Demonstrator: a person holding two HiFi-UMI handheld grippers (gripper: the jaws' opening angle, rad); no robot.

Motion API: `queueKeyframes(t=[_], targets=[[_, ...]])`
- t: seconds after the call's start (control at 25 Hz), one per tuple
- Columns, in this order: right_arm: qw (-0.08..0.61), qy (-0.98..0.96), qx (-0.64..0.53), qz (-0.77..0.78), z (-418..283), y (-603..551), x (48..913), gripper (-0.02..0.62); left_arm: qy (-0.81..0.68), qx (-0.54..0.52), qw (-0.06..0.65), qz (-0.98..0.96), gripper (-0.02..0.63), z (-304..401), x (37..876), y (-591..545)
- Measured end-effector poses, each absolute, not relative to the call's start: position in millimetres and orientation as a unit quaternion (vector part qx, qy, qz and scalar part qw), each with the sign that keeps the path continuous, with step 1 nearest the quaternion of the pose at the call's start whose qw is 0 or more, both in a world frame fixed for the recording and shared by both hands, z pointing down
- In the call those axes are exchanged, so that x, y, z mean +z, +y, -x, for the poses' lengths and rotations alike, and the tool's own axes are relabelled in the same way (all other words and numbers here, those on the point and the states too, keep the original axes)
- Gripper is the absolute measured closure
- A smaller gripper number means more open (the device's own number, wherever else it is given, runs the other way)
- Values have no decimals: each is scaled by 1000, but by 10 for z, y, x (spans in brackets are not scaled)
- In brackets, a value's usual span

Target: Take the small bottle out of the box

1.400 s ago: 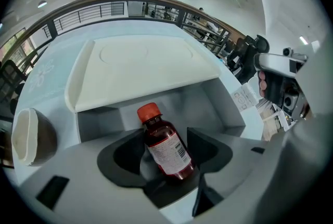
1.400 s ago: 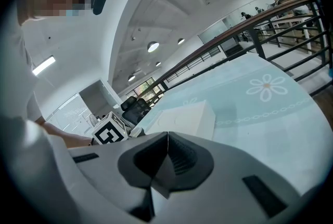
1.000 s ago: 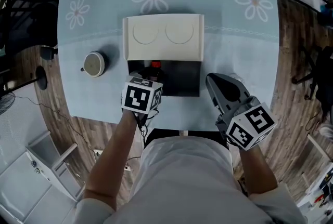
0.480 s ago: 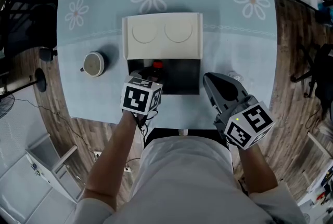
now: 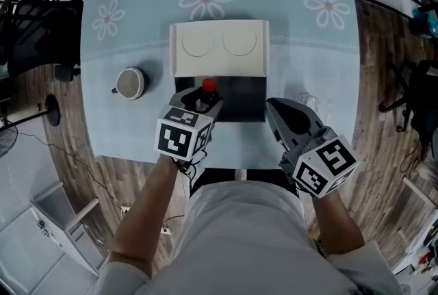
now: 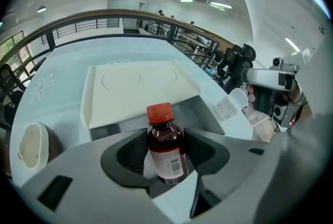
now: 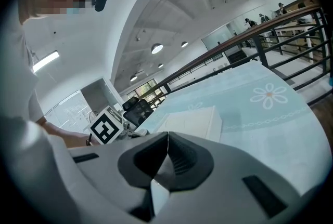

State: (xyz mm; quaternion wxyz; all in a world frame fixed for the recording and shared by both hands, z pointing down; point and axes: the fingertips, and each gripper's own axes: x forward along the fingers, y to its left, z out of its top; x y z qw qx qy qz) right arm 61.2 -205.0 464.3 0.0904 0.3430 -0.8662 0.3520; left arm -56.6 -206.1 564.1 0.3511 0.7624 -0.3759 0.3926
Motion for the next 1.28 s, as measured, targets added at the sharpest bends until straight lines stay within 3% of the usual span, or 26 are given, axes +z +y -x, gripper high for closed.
queueKeyframes(t=[1.28], targets=[[90,-878,250,-398,-85,-1671,3678,573,-351,225,228,-880,377,830,4087,-1773]])
